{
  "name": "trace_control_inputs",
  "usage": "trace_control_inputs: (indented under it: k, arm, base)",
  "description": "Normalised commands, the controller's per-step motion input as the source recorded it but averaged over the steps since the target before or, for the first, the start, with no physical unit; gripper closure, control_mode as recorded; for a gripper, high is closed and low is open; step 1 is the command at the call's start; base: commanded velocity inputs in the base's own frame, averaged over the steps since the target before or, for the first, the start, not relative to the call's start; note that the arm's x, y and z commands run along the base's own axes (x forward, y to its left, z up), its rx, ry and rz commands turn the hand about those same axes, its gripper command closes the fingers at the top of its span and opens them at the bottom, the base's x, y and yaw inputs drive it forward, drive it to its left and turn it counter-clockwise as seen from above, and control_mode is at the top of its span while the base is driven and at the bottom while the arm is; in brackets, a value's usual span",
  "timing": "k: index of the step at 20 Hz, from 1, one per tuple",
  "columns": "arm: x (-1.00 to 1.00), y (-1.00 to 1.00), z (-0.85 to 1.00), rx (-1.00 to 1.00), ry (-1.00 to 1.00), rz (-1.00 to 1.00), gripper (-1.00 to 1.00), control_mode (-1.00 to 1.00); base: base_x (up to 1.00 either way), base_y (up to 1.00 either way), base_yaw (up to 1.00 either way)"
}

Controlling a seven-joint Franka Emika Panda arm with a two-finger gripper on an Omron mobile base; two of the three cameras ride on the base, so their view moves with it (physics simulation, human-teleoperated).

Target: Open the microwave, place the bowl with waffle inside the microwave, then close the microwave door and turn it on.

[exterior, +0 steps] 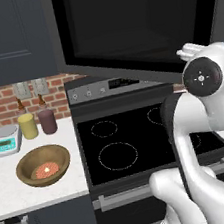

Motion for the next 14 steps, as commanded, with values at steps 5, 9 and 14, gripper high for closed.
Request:
trace_control_inputs:
  k: [5, 9, 14]
  arm:
    - [-1.0, 0.42, -0.05, -0.1, -0.36, -0.04, 1.0, -1.0]
    - [-1.0, 0.76, -0.12, -0.14, -0.33, 0.0, 1.0, -1.0]
    - [-0.76, 0.88, 0.0, -0.1, -0.08, -0.06, 1.0, -1.0]
  base:
    - [0.0, 0.0, 0.0]
    - [0.0, 0.0, 0.0]
    - [0.0, 0.0, 0.0]
